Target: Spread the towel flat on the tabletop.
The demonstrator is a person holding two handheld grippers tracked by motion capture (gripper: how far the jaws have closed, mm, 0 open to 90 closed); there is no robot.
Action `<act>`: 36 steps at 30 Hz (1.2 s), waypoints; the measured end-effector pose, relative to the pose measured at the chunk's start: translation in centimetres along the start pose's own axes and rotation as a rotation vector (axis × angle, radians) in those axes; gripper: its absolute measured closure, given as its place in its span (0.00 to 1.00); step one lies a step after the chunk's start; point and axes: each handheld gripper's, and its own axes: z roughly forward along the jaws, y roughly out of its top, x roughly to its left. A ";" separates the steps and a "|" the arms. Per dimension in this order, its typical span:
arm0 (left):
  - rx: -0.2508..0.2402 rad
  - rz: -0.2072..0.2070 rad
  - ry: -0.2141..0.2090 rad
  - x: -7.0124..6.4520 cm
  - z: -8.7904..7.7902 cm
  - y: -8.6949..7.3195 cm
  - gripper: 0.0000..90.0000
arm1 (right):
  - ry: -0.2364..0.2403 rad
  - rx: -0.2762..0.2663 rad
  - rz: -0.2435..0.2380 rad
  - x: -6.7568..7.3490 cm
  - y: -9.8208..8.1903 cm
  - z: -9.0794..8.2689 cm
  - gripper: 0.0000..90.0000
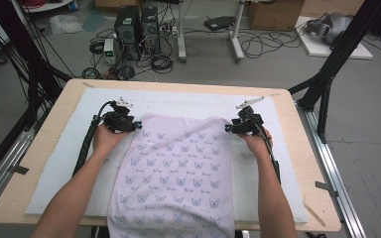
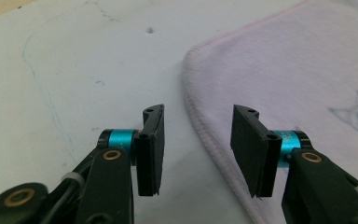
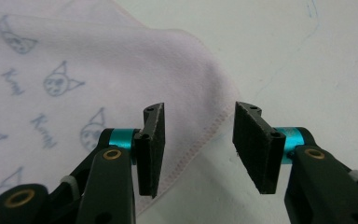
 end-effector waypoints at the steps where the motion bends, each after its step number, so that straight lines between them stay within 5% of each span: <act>1: -0.020 -0.054 -0.012 0.5 0.7 -0.1 0.62 | -0.006 0.007 0.019 -0.2 -0.1 0.6 0.61; 4: -0.001 -0.067 -0.027 0.5 1.6 0.1 0.67 | -0.010 0.020 0.038 -0.3 -0.2 1.3 0.64; 5: -0.009 -0.040 -0.051 0.3 1.8 0.5 0.78 | -0.014 0.022 0.047 -0.4 -0.3 1.7 0.77; 6: -0.009 -0.040 -0.051 0.3 1.8 0.5 0.92 | -0.014 0.022 0.047 -0.4 -0.3 1.7 0.77; 7: 0.019 -0.012 -0.047 0.2 1.9 1.0 0.96 | 0.019 0.014 0.037 -0.4 -0.1 1.8 0.93; 8: 0.019 -0.012 -0.047 0.2 1.9 1.0 0.97 | 0.019 0.014 0.037 -0.4 -0.1 1.8 0.93; 9: -0.008 -0.015 -0.013 0.4 1.5 1.4 0.97 | 0.001 0.014 -0.020 0.2 0.4 1.9 0.95; 12: -0.056 -0.031 0.045 0.7 0.5 1.8 0.98 | -0.025 -0.011 -0.032 0.4 0.7 1.5 0.95; 13: -0.120 -0.037 0.102 1.1 -0.8 2.2 0.98 | -0.049 -0.067 -0.038 0.5 1.1 0.7 0.96; 14: -0.120 -0.037 0.102 1.1 -0.8 2.2 0.98 | -0.049 -0.067 -0.038 0.5 1.1 0.7 0.96; 15: -0.175 -0.049 0.146 1.3 -1.7 2.6 0.97 | -0.073 -0.107 -0.045 0.7 1.4 0.1 0.96; 18: -0.175 -0.070 0.156 1.4 -1.5 2.6 0.95 | -0.078 -0.132 -0.023 0.5 1.4 -0.1 0.95; 19: -0.110 -0.090 0.133 1.7 -0.9 2.2 0.80 | -0.069 -0.100 0.029 0.1 1.5 0.3 0.82; 23: -0.036 -0.078 0.082 1.6 -0.4 1.3 0.69 | -0.015 -0.060 0.038 0.1 1.3 0.8 0.72; 27: -0.056 -0.034 0.029 0.6 -1.2 0.8 0.64 | 0.022 -0.016 0.038 0.5 0.7 0.7 0.64; 31: -0.057 0.020 -0.028 -0.5 -2.2 0.2 0.61 | 0.060 -0.034 0.018 1.5 0.1 -0.3 0.61; 36: -0.073 0.037 -0.073 -1.3 -3.6 -0.9 0.60 | 0.095 -0.054 -0.018 3.1 -0.8 -1.4 0.61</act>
